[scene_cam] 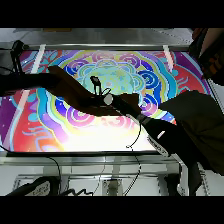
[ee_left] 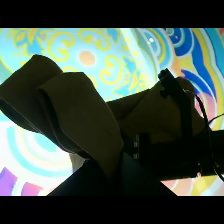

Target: Fold the clothes and pants, and hang the long-sleeved shirts on hangers.

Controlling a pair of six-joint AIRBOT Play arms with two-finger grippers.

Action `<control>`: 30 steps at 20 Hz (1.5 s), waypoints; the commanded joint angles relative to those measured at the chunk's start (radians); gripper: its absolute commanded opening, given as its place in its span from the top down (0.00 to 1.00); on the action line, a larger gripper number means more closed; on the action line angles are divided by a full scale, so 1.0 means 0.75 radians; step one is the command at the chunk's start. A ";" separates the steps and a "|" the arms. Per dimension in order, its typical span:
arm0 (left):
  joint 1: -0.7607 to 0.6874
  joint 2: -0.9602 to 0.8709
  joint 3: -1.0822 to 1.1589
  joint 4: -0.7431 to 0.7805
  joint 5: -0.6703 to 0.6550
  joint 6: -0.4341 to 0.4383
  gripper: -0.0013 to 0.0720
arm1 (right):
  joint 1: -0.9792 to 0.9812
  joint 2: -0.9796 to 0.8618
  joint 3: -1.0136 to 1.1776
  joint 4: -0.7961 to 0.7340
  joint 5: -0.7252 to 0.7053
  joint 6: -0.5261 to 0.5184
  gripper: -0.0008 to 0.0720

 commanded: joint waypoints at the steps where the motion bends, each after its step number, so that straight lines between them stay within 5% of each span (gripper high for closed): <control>1: -0.113 -0.058 0.001 -0.073 0.055 0.000 0.97 | -0.129 0.026 0.060 -0.224 0.253 0.016 0.97; 4: -0.362 -0.153 0.002 -0.137 0.272 0.001 0.97 | -0.374 0.148 0.061 -0.436 0.542 0.016 0.97; 7: -0.673 -0.269 0.002 -0.145 0.671 0.021 0.97 | -0.638 0.278 0.061 -0.498 0.787 -0.022 0.97; 12: -1.061 -0.517 0.038 -0.145 1.283 0.025 0.97 | -0.941 0.421 0.061 -0.515 0.955 -0.057 0.97; 15: -1.162 -0.673 0.139 -0.146 1.380 -0.021 0.96 | -1.013 0.425 0.055 -0.515 0.965 -0.056 0.97; 16: -1.183 -0.708 0.166 -0.145 1.411 -0.020 0.79 | -1.021 0.423 0.054 -0.518 0.966 -0.055 0.97; 18: -1.195 -0.726 0.192 -0.146 1.419 -0.021 0.00 | -1.029 0.420 0.054 -0.556 0.948 -0.057 0.94; 26: -1.074 -0.489 0.193 0.081 1.380 -0.011 0.03 | -1.133 0.411 0.016 -0.735 1.014 -0.199 0.97; 30: -0.929 -0.357 0.193 0.081 1.148 -0.011 0.03 | -1.342 0.411 -0.316 -0.295 1.127 -0.443 0.97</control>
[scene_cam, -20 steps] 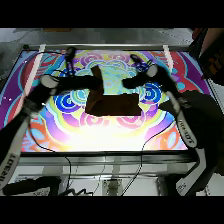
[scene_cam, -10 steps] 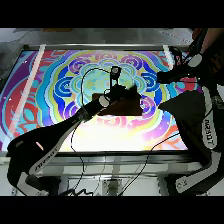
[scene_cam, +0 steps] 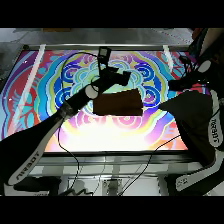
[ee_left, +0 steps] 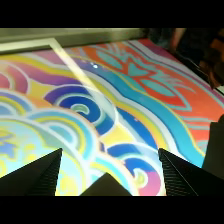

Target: Fold the clothes and pants, and hang the long-sleeved shirts on hangers.

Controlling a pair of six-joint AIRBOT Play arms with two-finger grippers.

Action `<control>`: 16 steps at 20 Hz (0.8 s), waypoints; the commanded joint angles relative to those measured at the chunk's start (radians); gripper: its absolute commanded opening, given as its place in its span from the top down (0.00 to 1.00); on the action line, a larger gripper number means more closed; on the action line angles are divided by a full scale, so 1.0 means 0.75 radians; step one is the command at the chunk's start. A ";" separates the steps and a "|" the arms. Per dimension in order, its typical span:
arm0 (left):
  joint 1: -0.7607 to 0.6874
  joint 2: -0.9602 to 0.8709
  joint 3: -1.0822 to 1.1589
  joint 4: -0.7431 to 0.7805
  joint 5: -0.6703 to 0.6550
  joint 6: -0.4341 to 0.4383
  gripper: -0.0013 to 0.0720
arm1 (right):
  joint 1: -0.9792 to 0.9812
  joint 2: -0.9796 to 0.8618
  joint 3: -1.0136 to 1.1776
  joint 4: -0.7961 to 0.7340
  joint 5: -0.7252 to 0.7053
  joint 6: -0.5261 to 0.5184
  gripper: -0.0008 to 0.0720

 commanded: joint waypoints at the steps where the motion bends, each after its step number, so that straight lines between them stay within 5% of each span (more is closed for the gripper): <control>1: 0.119 0.103 0.002 0.038 -0.199 0.001 0.03 | -0.151 0.000 -0.301 0.464 0.091 -0.199 0.93; 3: 0.168 0.115 0.002 0.038 -0.260 0.001 0.03 | -0.144 0.000 -0.504 0.747 -0.048 -0.199 0.04; 10: 0.188 0.115 0.002 0.039 -0.419 0.001 0.03 | 0.202 -0.059 -0.597 0.897 -0.638 0.094 0.02; 16: 0.190 0.115 0.002 0.039 -0.423 0.001 0.03 | 0.358 -0.298 -0.372 0.895 -0.509 0.314 0.04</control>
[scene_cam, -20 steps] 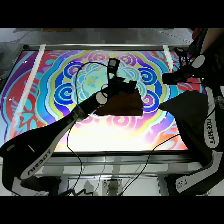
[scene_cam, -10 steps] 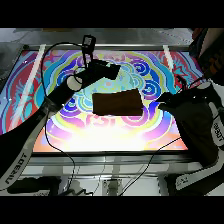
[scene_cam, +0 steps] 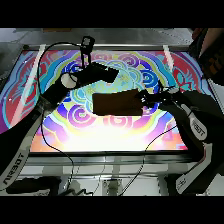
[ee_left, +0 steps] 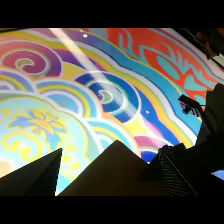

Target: Fold the clothes and pants, and hang the long-sleeved shirts on hangers.

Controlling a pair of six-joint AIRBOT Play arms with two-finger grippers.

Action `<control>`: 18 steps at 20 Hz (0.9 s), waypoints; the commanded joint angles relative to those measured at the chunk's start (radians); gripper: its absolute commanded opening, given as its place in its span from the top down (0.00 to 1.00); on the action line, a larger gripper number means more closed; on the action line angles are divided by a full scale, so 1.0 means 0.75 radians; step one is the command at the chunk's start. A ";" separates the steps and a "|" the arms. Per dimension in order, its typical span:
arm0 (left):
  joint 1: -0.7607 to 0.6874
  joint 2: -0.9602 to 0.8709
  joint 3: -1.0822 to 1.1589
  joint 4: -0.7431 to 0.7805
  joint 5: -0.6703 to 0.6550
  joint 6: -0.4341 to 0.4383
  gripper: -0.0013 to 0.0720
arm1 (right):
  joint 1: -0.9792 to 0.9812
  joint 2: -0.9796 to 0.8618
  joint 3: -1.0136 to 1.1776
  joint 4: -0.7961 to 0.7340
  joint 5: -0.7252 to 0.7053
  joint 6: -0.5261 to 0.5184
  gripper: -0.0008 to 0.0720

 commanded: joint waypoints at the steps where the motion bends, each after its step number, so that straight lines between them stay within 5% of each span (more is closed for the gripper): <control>1: 0.005 0.001 0.002 0.001 -0.017 0.001 0.03 | 0.093 -0.104 0.105 -0.007 0.064 0.101 0.13; 3: 0.010 0.001 0.002 0.018 -0.027 0.001 0.03 | 0.128 -0.105 0.147 -0.007 0.064 0.070 0.80; 4: 0.019 0.004 0.002 0.061 -0.067 0.001 0.04 | 0.138 -0.104 0.178 -0.007 0.064 0.064 0.96; 6: 0.046 0.018 0.002 0.225 -0.243 -0.003 0.06 | 0.139 -0.091 0.260 -0.008 0.097 0.025 0.97; 7: 0.070 0.029 0.002 0.343 -0.372 -0.008 0.26 | 0.127 -0.077 0.312 -0.016 0.125 0.011 0.97; 9: 0.127 0.055 0.002 0.577 -0.626 -0.010 0.90 | 0.085 -0.036 0.419 -0.044 0.180 0.012 0.97; 13: 0.278 0.114 0.002 0.908 -0.955 -0.247 0.97 | -0.052 0.124 0.576 -0.137 0.306 0.067 0.97; 18: 0.428 0.199 0.002 0.941 -1.201 -0.361 0.97 | -0.318 0.437 0.639 -0.559 0.546 0.386 0.97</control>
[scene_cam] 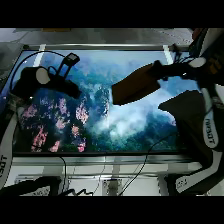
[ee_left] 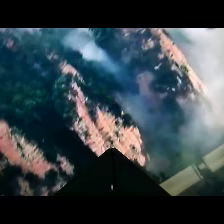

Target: Fold the clothes and pants, and hang the long-sleeved shirts on hangers.

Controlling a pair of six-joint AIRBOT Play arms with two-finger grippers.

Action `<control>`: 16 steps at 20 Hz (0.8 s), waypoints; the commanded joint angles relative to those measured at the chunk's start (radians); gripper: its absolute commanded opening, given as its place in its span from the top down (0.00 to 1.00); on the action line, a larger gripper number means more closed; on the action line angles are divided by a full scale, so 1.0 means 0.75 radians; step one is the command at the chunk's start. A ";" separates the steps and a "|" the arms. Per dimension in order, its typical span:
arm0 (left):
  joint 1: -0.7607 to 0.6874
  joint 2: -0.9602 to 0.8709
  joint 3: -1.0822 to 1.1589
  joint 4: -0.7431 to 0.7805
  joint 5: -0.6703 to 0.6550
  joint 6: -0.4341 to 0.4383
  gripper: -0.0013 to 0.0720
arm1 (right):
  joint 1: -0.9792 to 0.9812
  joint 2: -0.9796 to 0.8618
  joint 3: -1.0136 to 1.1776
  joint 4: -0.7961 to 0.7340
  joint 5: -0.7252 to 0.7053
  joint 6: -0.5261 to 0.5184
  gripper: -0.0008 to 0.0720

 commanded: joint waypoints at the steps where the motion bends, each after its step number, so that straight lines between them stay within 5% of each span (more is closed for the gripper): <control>1: 0.095 0.070 0.001 0.080 -0.247 -0.122 0.97 | -0.211 0.220 0.041 -0.388 0.232 0.306 0.97; 3: 0.111 0.133 0.001 0.080 -0.297 -0.129 0.97 | -0.381 0.334 0.041 -0.599 0.421 0.415 0.97; 8: 0.111 0.344 0.001 0.081 -0.296 -0.129 0.97 | -0.775 0.473 0.026 -1.188 0.838 0.437 0.97; 14: 0.111 0.464 0.001 0.080 -0.297 -0.129 0.97 | -1.071 0.524 -0.092 -1.211 0.833 0.363 0.97; 15: 0.111 0.462 0.001 0.080 -0.296 -0.129 0.97 | -1.103 0.522 -0.108 -1.214 0.828 0.361 0.78; 16: 0.111 0.460 0.001 0.080 -0.296 -0.129 0.97 | -1.127 0.518 -0.120 -1.212 0.807 0.360 0.38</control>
